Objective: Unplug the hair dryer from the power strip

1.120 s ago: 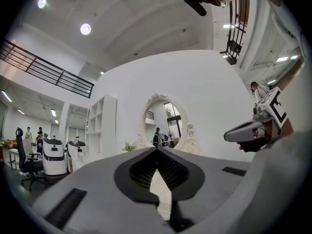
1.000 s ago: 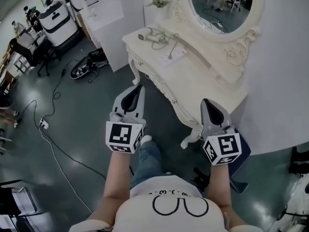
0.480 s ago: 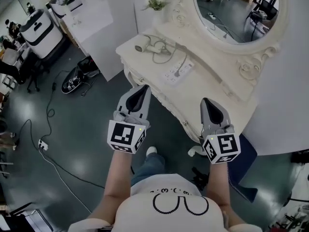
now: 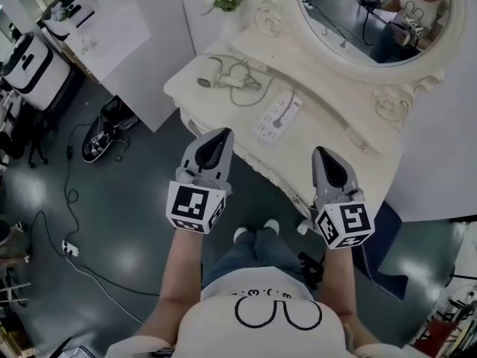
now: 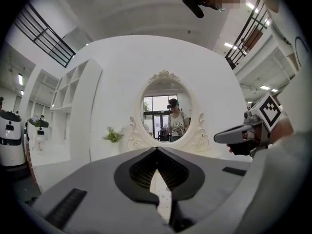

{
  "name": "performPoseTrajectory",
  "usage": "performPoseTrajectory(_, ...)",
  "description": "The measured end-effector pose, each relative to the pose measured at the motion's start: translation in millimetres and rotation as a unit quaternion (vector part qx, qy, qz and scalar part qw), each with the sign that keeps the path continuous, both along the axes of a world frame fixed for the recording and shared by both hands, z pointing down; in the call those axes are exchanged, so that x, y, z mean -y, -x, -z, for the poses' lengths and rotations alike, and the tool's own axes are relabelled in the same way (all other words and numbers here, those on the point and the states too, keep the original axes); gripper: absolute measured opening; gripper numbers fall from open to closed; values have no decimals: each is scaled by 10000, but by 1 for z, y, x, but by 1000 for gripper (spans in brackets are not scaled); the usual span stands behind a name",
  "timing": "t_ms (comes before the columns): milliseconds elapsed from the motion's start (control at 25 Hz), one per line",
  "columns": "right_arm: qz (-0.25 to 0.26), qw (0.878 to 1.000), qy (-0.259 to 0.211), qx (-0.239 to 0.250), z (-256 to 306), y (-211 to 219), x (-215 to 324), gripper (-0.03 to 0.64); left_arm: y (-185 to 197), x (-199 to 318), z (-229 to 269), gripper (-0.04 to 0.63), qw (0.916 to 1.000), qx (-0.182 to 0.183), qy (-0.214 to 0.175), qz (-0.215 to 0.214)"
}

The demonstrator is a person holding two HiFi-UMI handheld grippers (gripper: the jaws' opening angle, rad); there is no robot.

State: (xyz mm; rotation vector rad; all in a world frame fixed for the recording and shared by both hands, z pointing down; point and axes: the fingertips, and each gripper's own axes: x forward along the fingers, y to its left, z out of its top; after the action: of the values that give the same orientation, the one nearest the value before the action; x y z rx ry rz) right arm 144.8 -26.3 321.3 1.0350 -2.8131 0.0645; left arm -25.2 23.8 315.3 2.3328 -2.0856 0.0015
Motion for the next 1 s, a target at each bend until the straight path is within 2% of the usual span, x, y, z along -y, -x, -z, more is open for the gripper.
performPoseTrajectory(200, -114, 9998, 175, -73, -20, 11, 21, 2, 8, 24, -25, -2, 9992, -178, 269, -236)
performPoseTrajectory(440, -320, 9988, 381, -34, -45, 28, 64, 2, 19, 66, -57, 22, 9947, -133, 716, -721)
performPoseTrajectory(480, -363, 9985, 404, -25, -48, 31, 74, 2, 19, 75, -61, 32, 9931, -114, 775, -874)
performPoseTrajectory(560, -463, 9979, 455, 13, -52, 36, 93, 2, 16, 94, -69, 100, 9874, -77, 942, -1268)
performPoseTrajectory(640, -548, 9971, 517, 50, -56, 41, 110, 2, 9, 111, -82, 180, 9772, 44, 1215, -1738)
performPoseTrajectory(720, -609, 9963, 600, 56, -61, 44, 125, 2, 1, 125, -99, 249, 9636, 279, 1537, -2171)
performPoseTrajectory(840, -665, 9946, 801, 10, -73, 45, 143, 3, -8, 143, -130, 258, 9425, 629, 1967, -2628)
performPoseTrajectory(1000, -694, 9918, 1069, -81, -89, 43, 162, 5, -20, 157, -167, 258, 9133, 851, 2497, -3104)
